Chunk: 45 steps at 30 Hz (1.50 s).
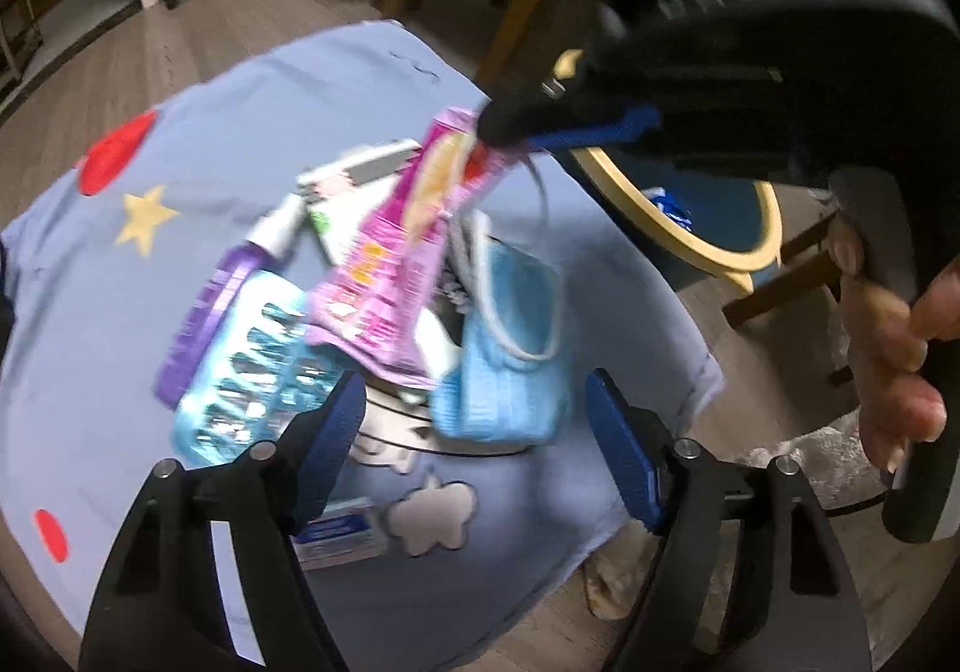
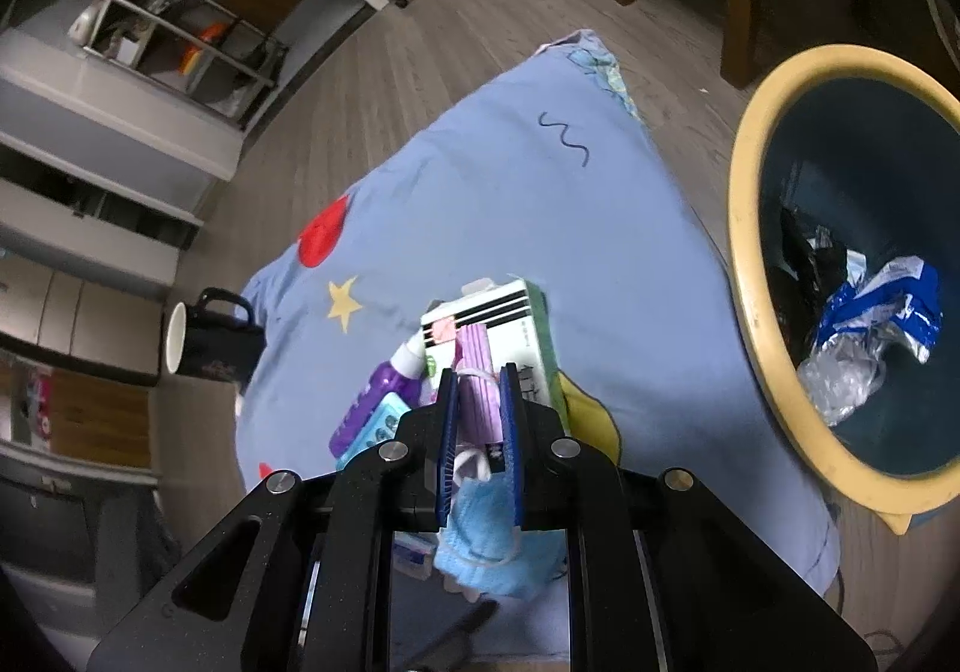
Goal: Collect trash
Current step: 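Grasp the blue mask with the left gripper while the right grasps the pink wrapper, then carry mask and pink wrapper over the wastebasket and open both grippers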
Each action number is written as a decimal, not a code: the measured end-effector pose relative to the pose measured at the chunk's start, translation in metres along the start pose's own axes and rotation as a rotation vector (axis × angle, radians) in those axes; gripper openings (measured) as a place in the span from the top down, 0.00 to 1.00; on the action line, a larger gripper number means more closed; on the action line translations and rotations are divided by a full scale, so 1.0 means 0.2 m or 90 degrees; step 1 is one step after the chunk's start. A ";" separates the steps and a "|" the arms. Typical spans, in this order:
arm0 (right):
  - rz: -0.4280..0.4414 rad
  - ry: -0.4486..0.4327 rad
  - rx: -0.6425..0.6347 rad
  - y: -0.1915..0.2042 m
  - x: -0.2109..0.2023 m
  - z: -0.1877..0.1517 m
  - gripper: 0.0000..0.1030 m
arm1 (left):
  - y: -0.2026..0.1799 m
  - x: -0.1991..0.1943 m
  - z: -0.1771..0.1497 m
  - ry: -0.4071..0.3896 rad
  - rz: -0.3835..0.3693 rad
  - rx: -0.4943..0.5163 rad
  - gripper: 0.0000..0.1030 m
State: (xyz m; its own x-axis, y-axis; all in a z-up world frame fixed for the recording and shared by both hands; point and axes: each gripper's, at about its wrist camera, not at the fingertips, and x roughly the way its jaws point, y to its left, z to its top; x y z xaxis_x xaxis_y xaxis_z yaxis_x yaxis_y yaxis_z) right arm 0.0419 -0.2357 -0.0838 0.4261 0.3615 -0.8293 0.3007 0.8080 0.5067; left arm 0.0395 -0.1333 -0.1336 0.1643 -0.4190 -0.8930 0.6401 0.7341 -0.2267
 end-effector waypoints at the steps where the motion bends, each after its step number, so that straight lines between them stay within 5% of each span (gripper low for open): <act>1: 0.002 0.001 0.004 -0.01 0.00 0.00 0.85 | -0.02 0.02 0.00 0.008 0.000 0.008 0.35; 3: 0.003 0.002 0.009 -0.02 0.01 0.00 0.85 | -0.04 0.07 0.00 0.027 -0.007 0.017 0.67; 5: 0.002 0.001 0.009 -0.02 0.00 0.00 0.85 | -0.05 0.08 -0.01 0.043 -0.016 0.019 0.89; 16: 0.003 -0.003 0.068 -0.13 -0.05 0.03 0.83 | 0.14 -0.25 0.05 -0.046 0.024 -0.051 0.92; 21: 0.007 0.026 0.083 -0.14 -0.03 -0.01 0.48 | 0.22 -0.27 0.03 -0.043 0.049 -0.072 0.92; 26: 0.024 0.021 0.070 -0.10 -0.03 -0.01 0.45 | 0.27 -0.30 0.05 -0.062 0.040 -0.092 0.92; 39: 0.032 0.092 -0.145 0.25 0.18 -0.13 0.45 | 0.58 -0.49 0.08 -0.115 0.076 -0.188 0.92; 41: 0.006 0.111 -0.177 0.30 0.24 -0.17 0.47 | 0.59 -0.49 0.07 -0.114 0.076 -0.194 0.92; 43: -0.012 0.125 -0.194 0.31 0.29 -0.19 0.59 | 0.59 -0.48 0.07 -0.112 0.080 -0.184 0.92; 45: -0.038 0.137 -0.213 0.32 0.33 -0.20 0.88 | 0.57 -0.48 0.08 -0.114 0.082 -0.170 0.92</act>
State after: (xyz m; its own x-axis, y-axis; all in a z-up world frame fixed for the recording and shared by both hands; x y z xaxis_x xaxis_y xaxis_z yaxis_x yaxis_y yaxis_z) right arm 0.0547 -0.1421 -0.1152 0.2168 0.3691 -0.9037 0.0096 0.9249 0.3801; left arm 0.1078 -0.0172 -0.0672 0.3749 -0.3835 -0.8440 0.3910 0.8909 -0.2311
